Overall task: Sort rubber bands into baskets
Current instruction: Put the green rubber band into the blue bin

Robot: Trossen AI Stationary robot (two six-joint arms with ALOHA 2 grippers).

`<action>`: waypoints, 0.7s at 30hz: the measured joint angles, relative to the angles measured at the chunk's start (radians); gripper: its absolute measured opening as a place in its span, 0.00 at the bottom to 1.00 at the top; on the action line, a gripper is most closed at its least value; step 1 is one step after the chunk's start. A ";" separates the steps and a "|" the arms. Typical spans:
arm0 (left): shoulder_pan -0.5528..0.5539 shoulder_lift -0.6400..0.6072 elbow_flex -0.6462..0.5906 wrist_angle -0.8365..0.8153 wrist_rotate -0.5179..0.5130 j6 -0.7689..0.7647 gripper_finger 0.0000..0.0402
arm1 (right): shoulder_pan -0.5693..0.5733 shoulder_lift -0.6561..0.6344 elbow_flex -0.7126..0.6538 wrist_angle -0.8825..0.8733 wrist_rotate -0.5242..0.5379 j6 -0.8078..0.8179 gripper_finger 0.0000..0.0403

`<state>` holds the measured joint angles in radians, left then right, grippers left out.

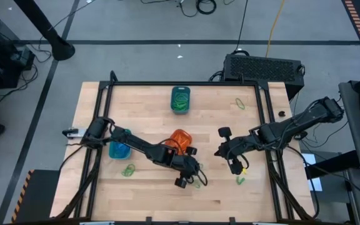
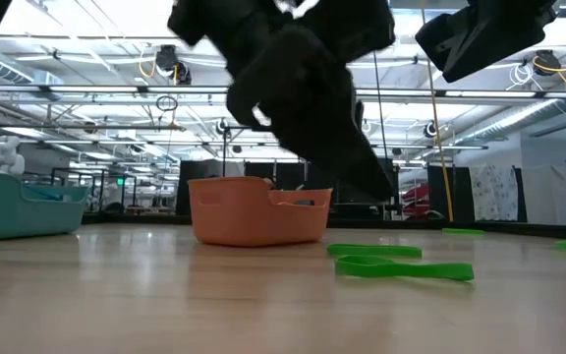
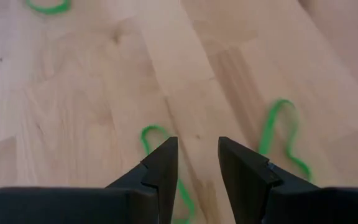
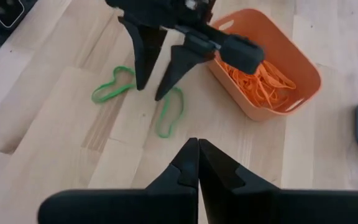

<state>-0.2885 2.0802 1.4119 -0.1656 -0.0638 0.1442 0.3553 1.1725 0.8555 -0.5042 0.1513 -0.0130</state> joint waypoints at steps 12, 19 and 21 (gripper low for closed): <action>-0.007 0.040 0.074 -0.157 0.192 0.019 0.31 | 0.000 0.000 0.000 0.000 0.002 -0.009 0.00; -0.004 0.101 0.072 -0.072 0.243 0.012 0.31 | 0.000 0.000 0.000 0.006 0.002 0.090 0.00; -0.004 0.104 0.072 -0.074 0.242 0.011 0.31 | 0.000 0.000 0.000 0.006 0.002 0.126 0.00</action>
<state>-0.2927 2.1841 1.4837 -0.2394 0.1787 0.1551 0.3556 1.1725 0.8555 -0.4977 0.1528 0.1133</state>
